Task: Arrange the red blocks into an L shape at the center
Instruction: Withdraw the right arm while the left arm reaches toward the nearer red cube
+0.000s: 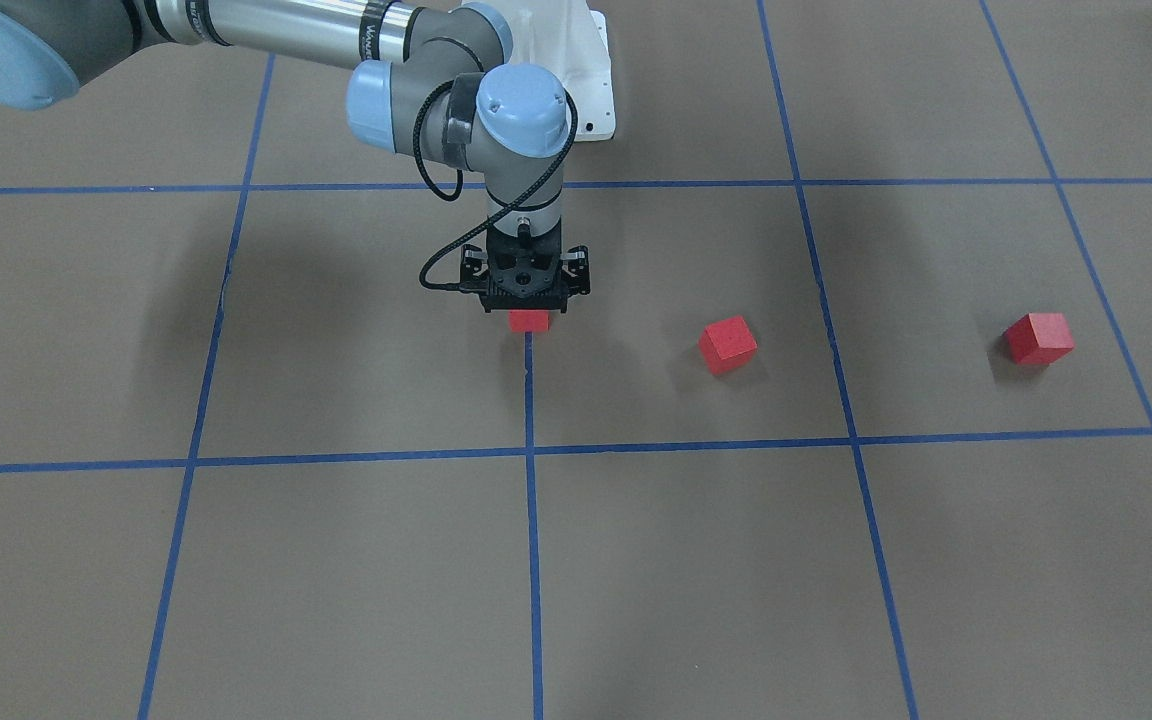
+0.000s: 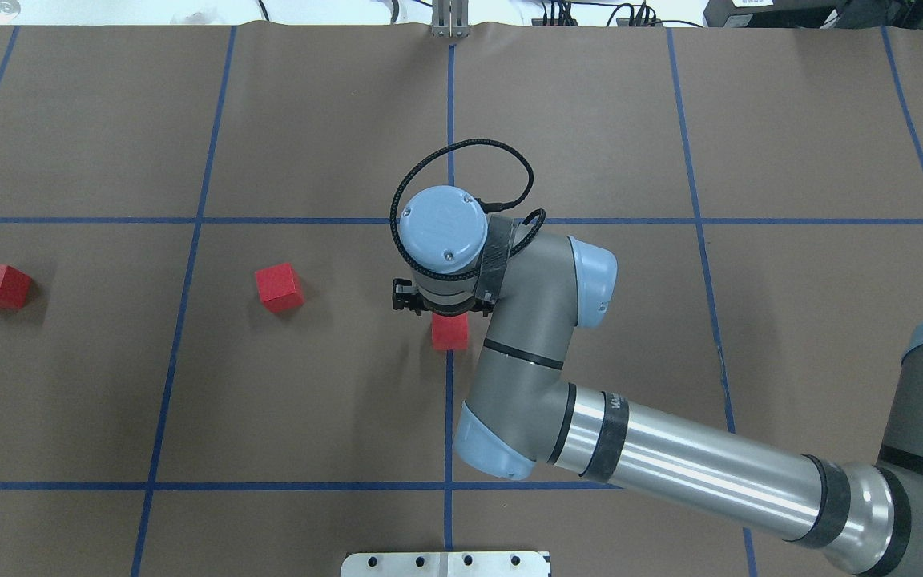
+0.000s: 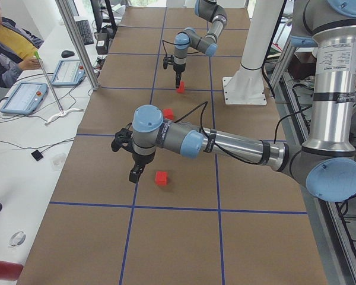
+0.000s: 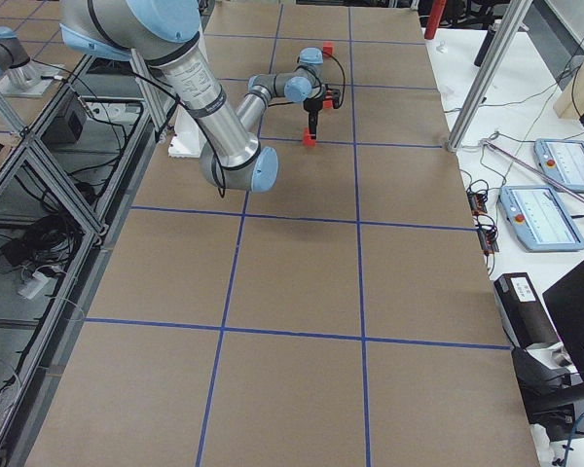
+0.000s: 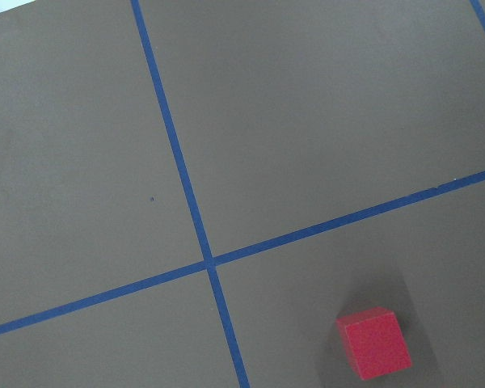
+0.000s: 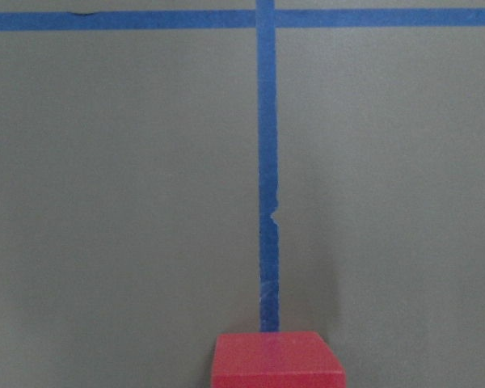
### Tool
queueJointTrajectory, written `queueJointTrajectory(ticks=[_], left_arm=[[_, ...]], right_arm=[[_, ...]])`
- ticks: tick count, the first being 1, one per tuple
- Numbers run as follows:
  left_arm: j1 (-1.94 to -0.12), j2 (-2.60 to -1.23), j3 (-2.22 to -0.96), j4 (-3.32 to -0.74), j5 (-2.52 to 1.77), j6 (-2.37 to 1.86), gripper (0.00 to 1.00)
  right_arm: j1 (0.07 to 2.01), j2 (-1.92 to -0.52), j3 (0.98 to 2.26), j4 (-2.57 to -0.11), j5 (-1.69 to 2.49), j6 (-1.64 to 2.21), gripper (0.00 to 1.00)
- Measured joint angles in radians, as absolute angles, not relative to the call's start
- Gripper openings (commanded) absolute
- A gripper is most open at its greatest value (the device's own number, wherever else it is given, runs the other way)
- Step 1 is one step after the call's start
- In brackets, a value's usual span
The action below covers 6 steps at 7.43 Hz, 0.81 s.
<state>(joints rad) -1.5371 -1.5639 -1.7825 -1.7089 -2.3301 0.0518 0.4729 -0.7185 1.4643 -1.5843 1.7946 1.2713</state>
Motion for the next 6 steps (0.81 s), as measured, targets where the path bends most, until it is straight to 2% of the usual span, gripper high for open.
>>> queueJointTrajectory(ticks=[4,6], left_arm=[[-1.508,-1.598,-1.801,-1.779,-2.331,-0.008,1.0],[-1.383,-1.627,-1.807,-1.917,-2.331,-0.205,1.0]], right_arm=[[0.78,-0.843,1.492,-1.578,1.996,0.964,1.0],[0.966,-0.978,1.532,-1.567,2.083,0.736,1.0]])
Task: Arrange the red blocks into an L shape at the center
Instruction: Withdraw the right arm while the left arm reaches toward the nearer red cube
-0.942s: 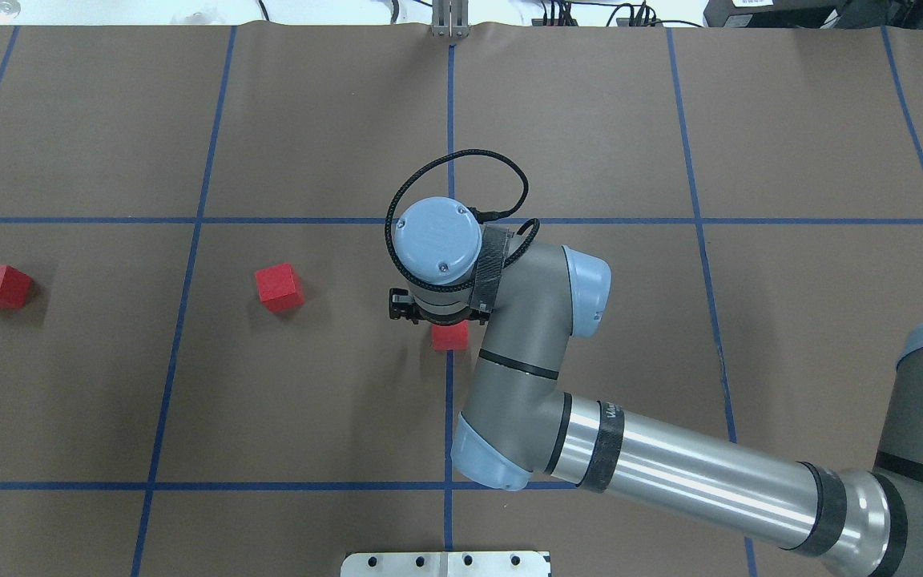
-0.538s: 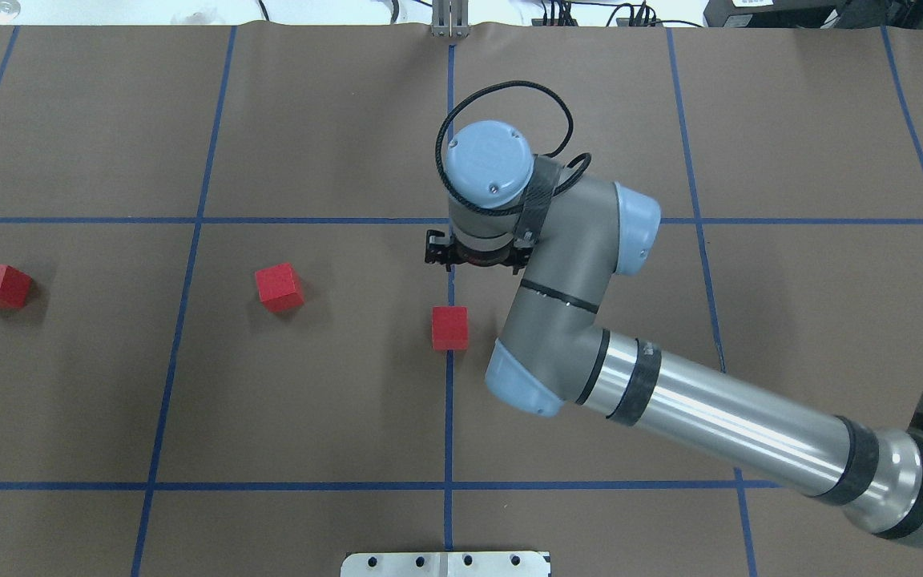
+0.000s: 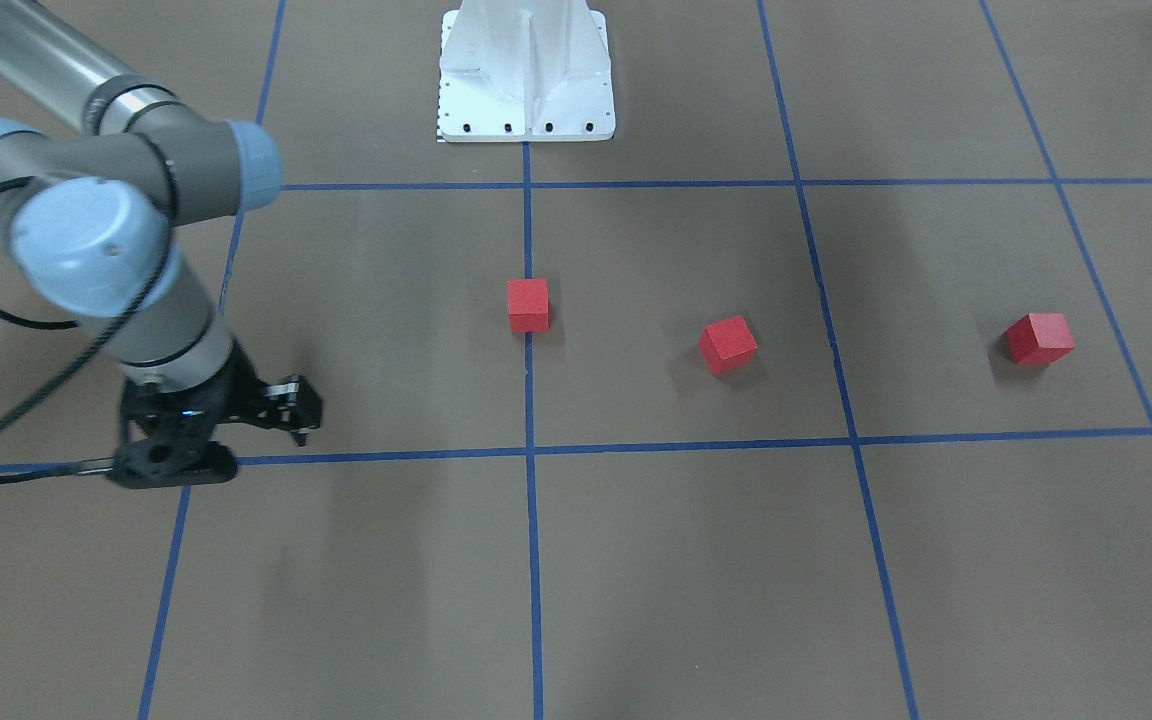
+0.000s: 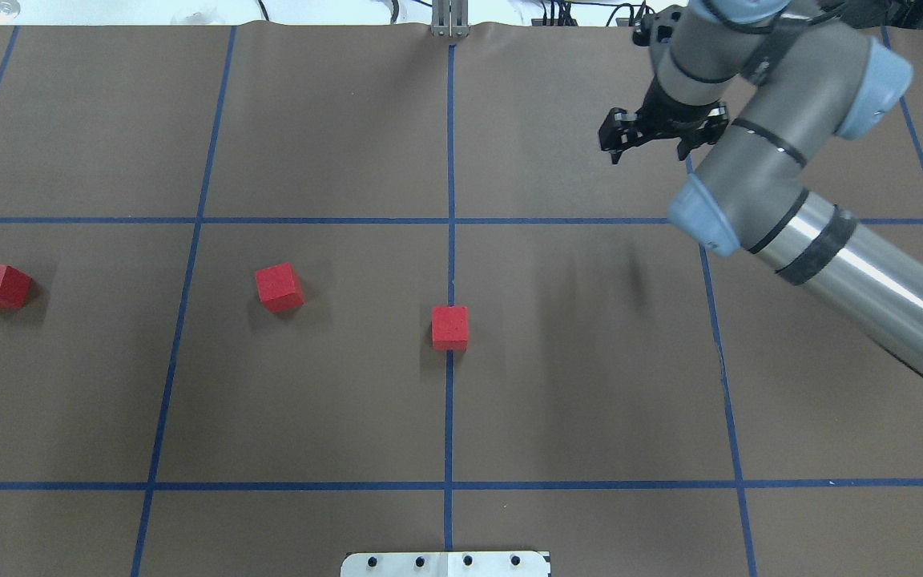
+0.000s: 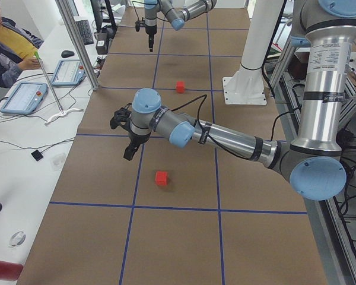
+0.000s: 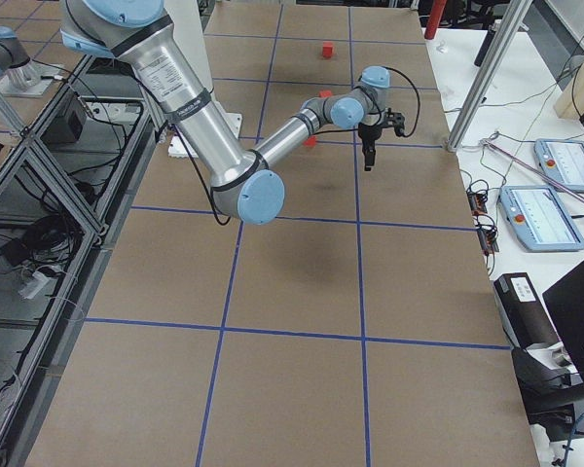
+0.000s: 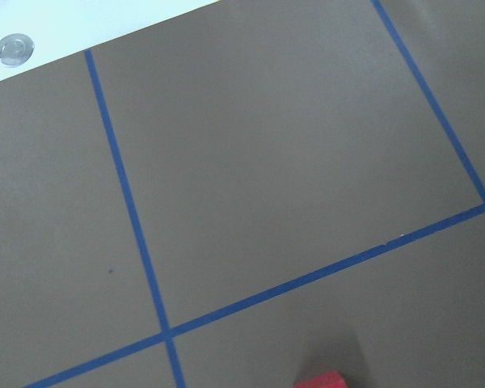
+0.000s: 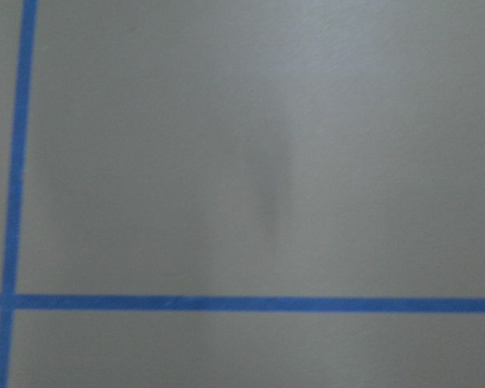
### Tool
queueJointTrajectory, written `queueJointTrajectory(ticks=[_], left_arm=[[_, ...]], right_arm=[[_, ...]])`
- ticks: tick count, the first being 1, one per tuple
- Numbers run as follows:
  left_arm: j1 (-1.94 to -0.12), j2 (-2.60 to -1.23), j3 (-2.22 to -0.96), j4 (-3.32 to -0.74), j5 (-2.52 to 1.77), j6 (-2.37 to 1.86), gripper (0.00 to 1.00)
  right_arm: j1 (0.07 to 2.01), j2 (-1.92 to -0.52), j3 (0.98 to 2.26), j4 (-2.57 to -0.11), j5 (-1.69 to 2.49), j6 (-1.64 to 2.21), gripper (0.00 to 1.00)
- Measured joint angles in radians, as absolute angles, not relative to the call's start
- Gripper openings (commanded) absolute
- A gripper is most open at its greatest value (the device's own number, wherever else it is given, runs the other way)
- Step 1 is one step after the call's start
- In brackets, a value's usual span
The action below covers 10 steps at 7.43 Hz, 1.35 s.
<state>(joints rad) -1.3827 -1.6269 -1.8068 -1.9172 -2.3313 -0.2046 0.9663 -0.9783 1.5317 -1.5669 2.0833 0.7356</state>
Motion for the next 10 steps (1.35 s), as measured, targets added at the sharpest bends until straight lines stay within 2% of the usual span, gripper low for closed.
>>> queueJointTrajectory(ticks=[3,6,8,10], left_arm=[[-1.083,-1.754,-1.805,-2.009,-2.314,-0.675,1.0],[-0.842,-1.83,-1.802,-2.009,-2.102,-1.021,1.0],[-0.755,-1.852,-1.788,-1.991,-2.012,-1.178,0.99],[-0.702,-1.937,-1.774,-1.859,-1.956,-1.281,0.99]], right_arm=[[1.183,-1.178,1.545,-1.533,2.195,0.402,1.0],[1.356,-1.345,1.541,-1.53,2.24,0.083,1.0],[1.409,-1.405,1.539,-1.53,2.245,0.017,1.0],[1.418,-1.439,1.532,-1.529,2.243,0.007,1.0]])
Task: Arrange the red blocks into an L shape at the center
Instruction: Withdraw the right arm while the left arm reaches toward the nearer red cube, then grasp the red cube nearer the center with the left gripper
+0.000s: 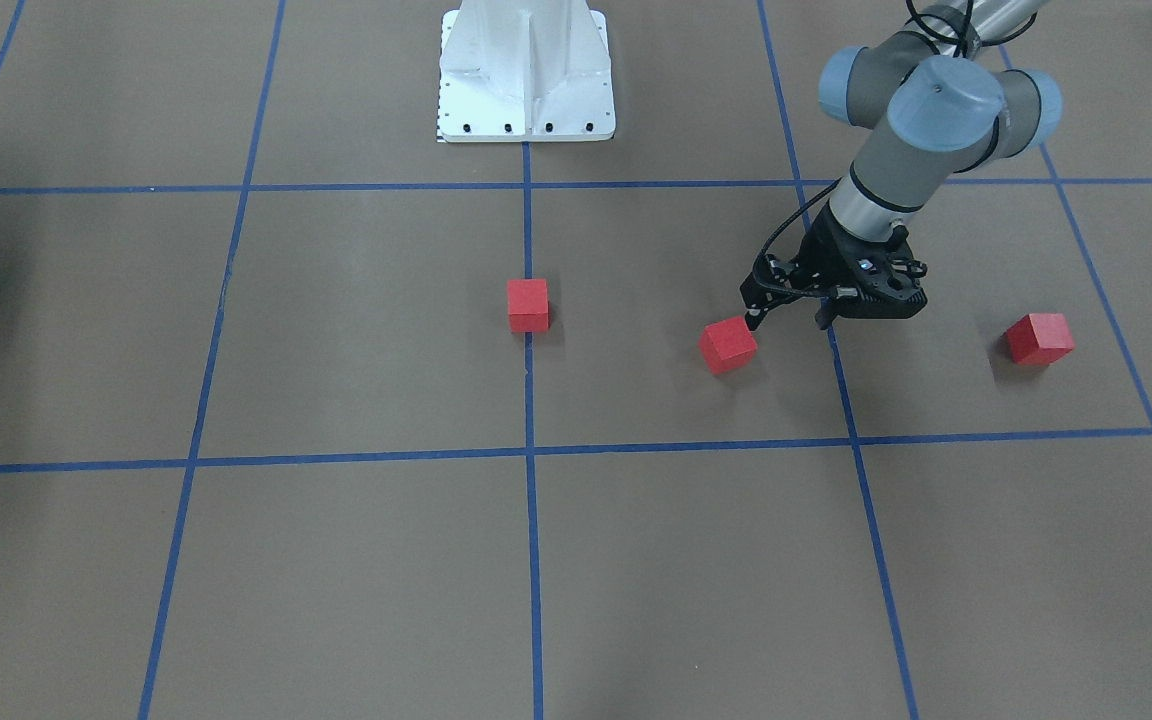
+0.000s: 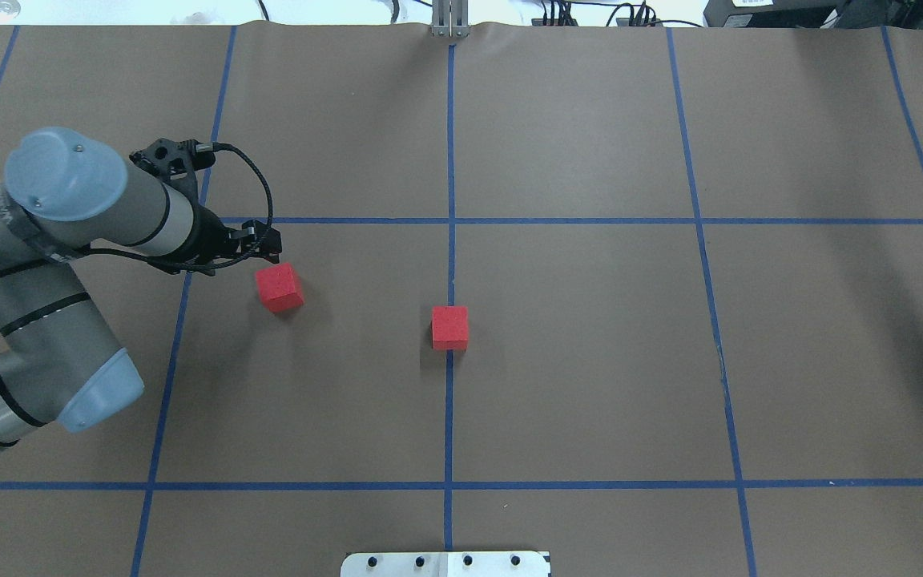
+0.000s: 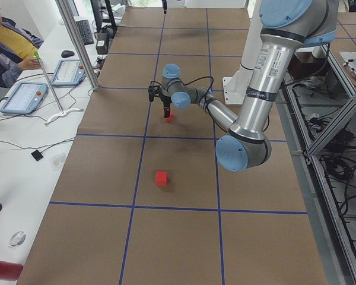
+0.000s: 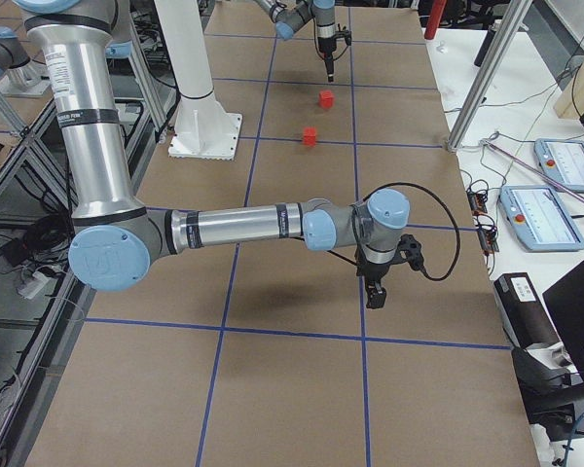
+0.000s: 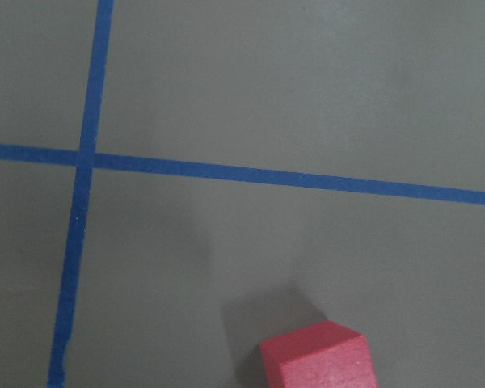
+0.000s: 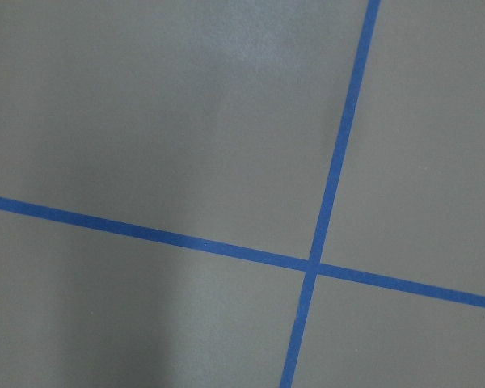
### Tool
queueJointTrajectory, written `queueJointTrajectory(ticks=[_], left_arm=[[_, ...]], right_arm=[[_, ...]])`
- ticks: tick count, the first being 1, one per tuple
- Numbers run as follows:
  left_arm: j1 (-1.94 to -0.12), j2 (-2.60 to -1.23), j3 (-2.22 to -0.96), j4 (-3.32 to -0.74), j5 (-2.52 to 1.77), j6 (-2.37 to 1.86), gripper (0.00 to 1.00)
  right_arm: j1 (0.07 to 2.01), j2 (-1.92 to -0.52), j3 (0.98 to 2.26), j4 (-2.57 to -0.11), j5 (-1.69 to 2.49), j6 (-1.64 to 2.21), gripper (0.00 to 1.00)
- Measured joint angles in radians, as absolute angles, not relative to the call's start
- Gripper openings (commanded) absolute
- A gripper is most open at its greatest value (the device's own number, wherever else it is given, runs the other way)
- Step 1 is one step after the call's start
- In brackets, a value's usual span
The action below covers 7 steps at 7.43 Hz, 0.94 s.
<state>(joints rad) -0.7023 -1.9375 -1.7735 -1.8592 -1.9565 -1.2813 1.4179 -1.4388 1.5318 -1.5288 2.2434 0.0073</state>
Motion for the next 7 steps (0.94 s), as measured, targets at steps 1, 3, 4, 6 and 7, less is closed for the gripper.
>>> queueJointTrajectory(ticks=[1,3,4,6,7], left_arm=[[-0.678,-1.982,-1.758,-1.784,-1.931,-1.297,0.99],[-0.647,-2.023,-1.707,-1.732,-1.905,-1.3,0.99],[-0.637,-2.027,-1.694,-1.73,-1.902,-1.3,0.98],[-0.625,-2.032,-1.672,-1.739,-1.902,-1.299,0.4],[-0.619,-2.035,-1.665,-1.742,-1.902,-1.299,0.0]], right_arm=[[1.418,-1.448,1.53,-1.529,2.243,0.007,1.0],[1.419,-1.456,1.529,-1.529,2.243,0.008,1.0],[1.419,-1.458,1.529,-1.529,2.243,0.008,1.0],[1.419,-1.459,1.529,-1.529,2.243,0.008,1.0],[1.419,-1.459,1.529,-1.529,2.243,0.008,1.0]])
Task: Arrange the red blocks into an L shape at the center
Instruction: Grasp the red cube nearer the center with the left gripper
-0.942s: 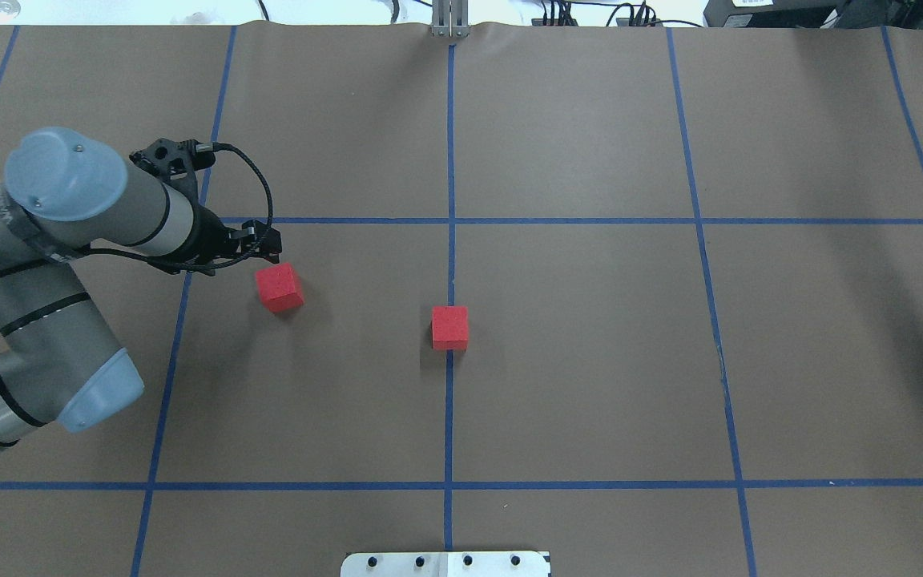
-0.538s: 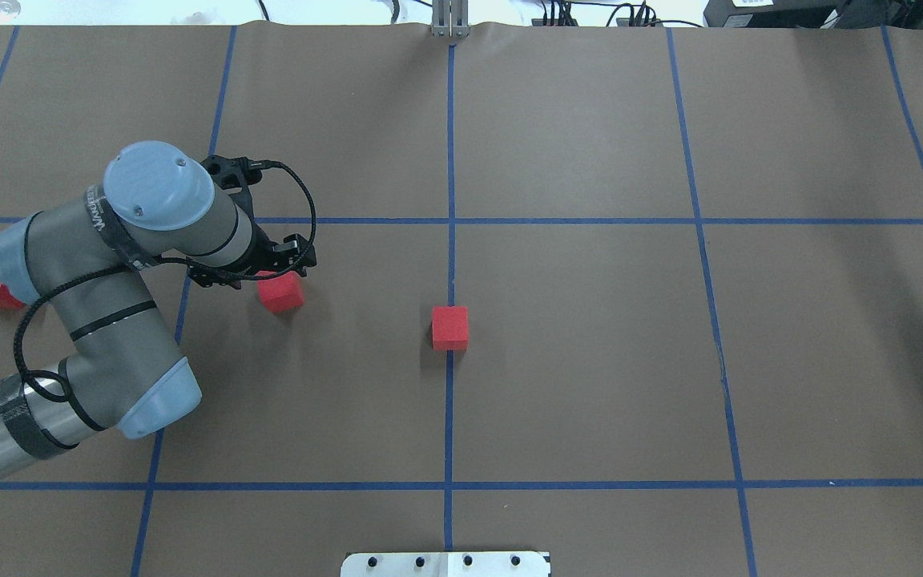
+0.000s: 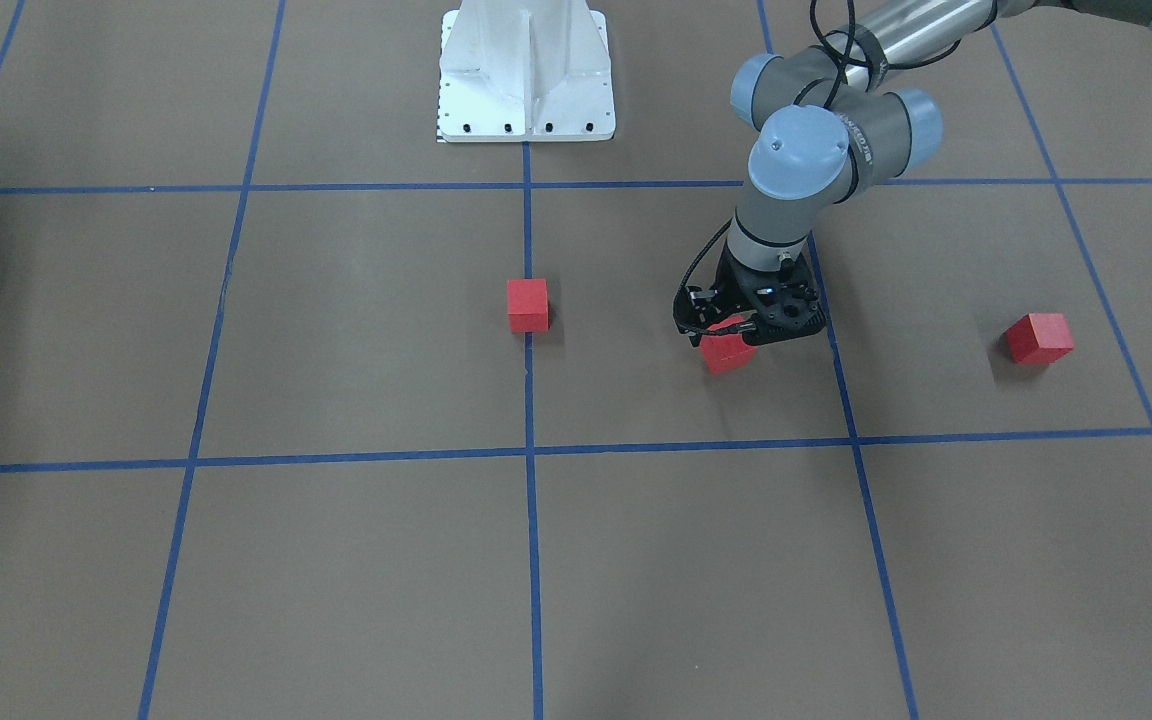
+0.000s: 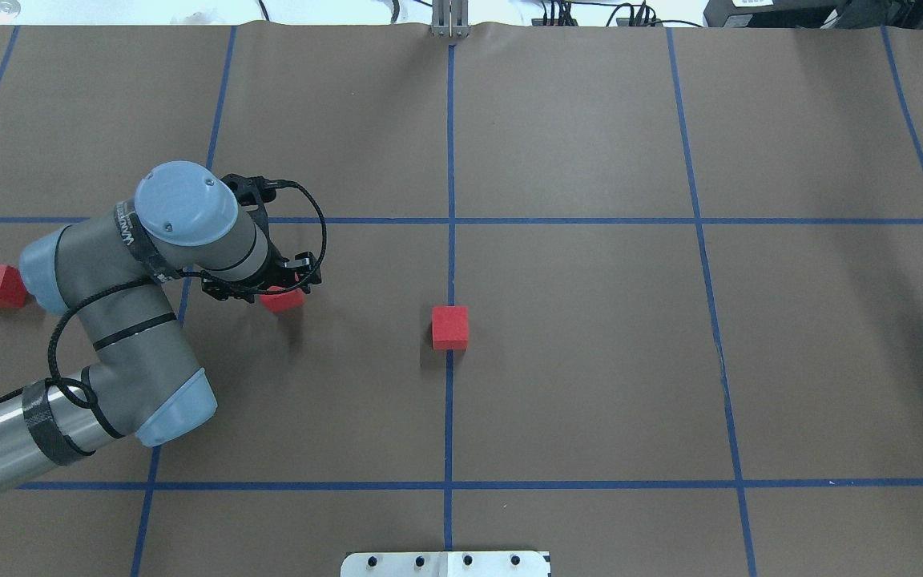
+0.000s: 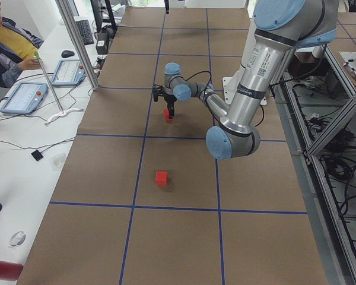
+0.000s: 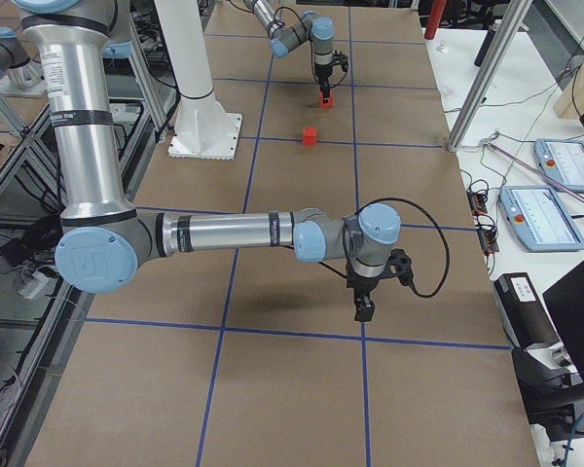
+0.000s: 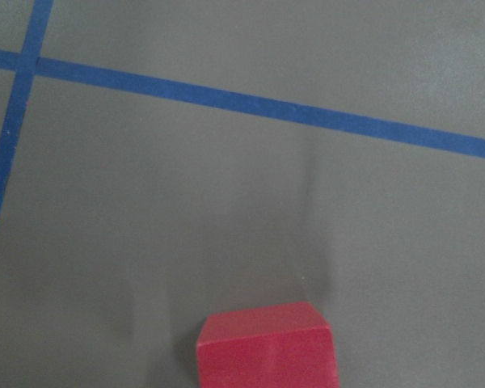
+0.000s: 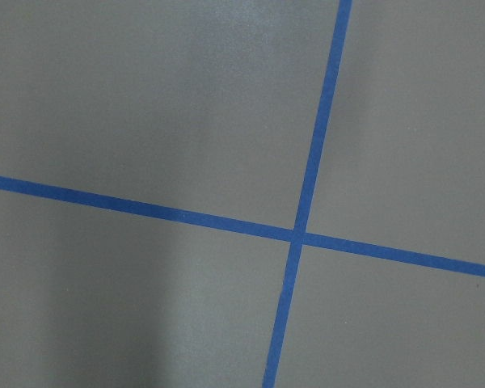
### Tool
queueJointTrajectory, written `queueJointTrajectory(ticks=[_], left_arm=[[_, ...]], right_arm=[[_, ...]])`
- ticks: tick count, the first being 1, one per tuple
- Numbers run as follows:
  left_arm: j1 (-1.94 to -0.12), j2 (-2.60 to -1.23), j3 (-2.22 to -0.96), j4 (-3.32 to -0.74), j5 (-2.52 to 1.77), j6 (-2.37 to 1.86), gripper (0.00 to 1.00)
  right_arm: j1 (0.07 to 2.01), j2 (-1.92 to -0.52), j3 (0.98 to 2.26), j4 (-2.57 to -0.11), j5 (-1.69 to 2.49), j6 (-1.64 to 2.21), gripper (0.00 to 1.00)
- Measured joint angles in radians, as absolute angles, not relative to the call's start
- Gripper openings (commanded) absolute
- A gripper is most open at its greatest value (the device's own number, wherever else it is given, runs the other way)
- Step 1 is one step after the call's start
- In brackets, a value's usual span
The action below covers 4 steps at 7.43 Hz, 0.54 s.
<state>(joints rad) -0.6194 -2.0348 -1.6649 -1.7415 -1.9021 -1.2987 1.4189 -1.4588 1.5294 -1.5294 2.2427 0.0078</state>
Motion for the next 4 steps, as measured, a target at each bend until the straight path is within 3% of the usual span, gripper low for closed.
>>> queueJointTrajectory(ticks=[4], left_arm=[[-0.622,-2.054,-1.666,-1.737,-1.901,-1.216,0.0]], right_arm=[[1.419,-1.459,1.528,-1.529,2.243,0.008,1.0]])
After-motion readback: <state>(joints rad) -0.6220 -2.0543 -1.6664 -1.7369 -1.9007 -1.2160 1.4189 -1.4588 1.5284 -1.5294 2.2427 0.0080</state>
